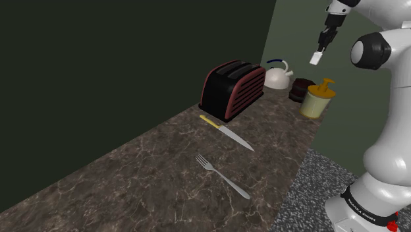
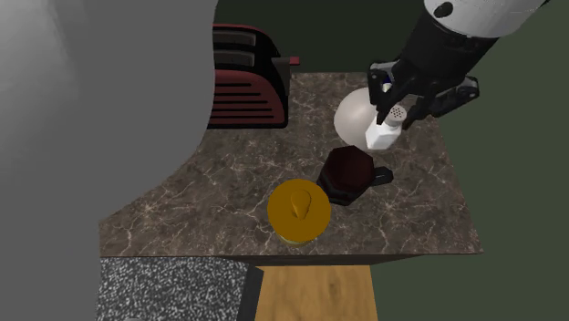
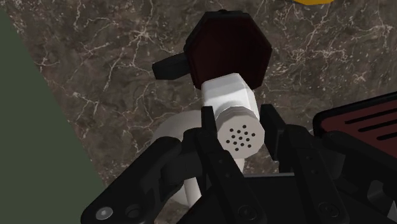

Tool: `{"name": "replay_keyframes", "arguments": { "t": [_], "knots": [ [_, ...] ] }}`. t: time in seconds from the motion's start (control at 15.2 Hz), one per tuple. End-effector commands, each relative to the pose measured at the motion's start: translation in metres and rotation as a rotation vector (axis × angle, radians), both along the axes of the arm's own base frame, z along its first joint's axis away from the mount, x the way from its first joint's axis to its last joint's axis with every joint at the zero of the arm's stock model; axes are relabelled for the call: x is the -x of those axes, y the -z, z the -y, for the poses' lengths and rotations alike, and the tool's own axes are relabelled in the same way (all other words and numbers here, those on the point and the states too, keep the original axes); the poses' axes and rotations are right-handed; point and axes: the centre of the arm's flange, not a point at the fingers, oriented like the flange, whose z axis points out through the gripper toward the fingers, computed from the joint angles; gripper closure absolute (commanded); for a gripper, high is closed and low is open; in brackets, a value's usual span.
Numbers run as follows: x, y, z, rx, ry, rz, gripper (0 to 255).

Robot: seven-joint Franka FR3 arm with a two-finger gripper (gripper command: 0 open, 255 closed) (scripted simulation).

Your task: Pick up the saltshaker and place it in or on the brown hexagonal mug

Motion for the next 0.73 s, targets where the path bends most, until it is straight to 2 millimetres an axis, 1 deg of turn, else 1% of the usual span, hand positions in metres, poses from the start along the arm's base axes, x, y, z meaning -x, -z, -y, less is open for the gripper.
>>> {"name": "replay_keyframes", "arguments": {
  "t": [0.0, 0.66],
  "knots": [
    [0.000, 0.011, 0.000, 0.000, -0.001, 0.000, 255],
    [0.000, 0.064, 0.000, 0.000, -0.001, 0.000, 255]
  ]
}}
